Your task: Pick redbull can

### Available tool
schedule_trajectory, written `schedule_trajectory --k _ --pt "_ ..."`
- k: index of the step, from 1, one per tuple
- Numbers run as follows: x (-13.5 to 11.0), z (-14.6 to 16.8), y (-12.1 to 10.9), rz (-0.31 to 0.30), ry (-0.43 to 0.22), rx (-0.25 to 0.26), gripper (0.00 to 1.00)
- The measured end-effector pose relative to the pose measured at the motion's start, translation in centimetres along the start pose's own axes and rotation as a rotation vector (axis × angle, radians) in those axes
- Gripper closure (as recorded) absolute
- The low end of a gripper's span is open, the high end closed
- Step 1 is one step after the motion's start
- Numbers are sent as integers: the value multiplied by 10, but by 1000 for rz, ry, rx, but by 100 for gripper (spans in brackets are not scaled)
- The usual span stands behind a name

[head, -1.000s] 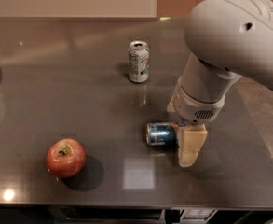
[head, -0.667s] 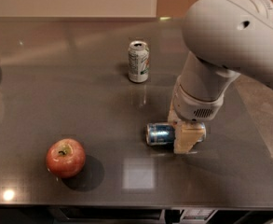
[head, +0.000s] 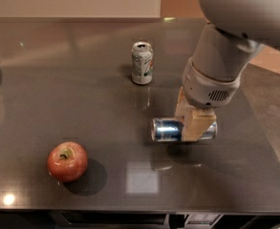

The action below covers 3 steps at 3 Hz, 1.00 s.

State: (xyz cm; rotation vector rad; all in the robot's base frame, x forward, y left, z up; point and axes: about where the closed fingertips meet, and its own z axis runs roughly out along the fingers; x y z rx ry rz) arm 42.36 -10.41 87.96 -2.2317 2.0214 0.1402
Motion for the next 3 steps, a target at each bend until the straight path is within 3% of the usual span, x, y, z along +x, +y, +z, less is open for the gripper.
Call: schedule_trajectory --k 1,3 --pt "-6 -40 -2 -46 -28 13 100" --pt "-21 -95 -13 -134 -55 84 100"
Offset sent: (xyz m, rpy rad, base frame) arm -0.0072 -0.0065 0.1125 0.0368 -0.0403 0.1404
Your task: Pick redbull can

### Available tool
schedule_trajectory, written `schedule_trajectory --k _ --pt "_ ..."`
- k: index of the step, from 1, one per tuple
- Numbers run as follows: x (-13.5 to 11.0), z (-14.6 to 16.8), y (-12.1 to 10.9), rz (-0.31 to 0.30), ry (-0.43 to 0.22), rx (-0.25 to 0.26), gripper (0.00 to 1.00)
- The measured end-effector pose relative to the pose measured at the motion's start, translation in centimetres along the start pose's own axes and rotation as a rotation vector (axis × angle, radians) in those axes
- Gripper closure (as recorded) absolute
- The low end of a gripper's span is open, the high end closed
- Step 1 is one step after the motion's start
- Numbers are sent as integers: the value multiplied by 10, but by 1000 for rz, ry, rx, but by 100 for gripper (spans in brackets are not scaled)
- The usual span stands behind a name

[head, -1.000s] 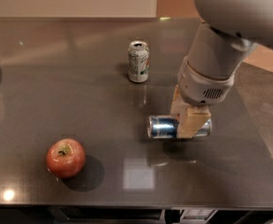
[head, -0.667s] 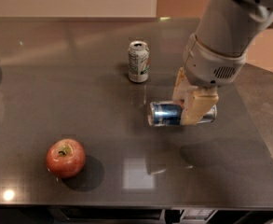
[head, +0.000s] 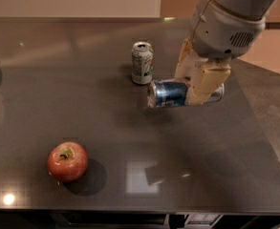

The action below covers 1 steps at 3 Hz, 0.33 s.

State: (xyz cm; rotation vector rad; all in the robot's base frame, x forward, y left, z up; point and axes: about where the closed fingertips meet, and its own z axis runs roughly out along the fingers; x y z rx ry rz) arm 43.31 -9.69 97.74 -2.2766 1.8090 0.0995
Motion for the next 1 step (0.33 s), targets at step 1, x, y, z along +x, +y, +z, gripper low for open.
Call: schedule_trajectory --k 1 --pt "-4 -2 -7 -1 -9 34 100"
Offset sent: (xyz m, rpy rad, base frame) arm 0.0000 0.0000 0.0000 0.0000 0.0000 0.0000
